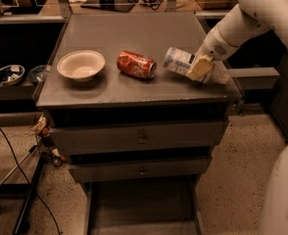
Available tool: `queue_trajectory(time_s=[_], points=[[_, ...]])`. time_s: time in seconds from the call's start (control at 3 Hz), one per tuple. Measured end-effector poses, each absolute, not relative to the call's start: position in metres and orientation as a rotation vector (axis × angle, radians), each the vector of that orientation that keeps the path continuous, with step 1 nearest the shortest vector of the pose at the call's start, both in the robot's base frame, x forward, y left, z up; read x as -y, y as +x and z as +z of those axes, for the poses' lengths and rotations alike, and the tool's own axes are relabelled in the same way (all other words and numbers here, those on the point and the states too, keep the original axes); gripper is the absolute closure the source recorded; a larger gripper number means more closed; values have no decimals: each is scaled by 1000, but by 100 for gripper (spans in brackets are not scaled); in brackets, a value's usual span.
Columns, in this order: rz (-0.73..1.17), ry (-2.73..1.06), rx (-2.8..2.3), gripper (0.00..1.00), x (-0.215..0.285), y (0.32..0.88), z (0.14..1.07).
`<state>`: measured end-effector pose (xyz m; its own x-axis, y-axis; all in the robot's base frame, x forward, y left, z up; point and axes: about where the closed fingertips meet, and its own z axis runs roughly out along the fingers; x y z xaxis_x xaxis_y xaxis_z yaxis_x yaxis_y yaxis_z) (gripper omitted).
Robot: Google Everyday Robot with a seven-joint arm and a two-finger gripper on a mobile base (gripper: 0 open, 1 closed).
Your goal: Pick blue plastic bottle from bottom drawer and place on counter
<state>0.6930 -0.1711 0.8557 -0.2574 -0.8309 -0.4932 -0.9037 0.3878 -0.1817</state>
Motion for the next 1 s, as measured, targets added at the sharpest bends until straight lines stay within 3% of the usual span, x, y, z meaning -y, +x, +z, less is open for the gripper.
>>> queue_trajectory(time_s=[0.33,0.67,1.0], points=[[197,-1486,-2154,100,173,695,847],[198,-1486,-2155,84,173,695,846],[198,-1486,-2155,60,173,695,846]])
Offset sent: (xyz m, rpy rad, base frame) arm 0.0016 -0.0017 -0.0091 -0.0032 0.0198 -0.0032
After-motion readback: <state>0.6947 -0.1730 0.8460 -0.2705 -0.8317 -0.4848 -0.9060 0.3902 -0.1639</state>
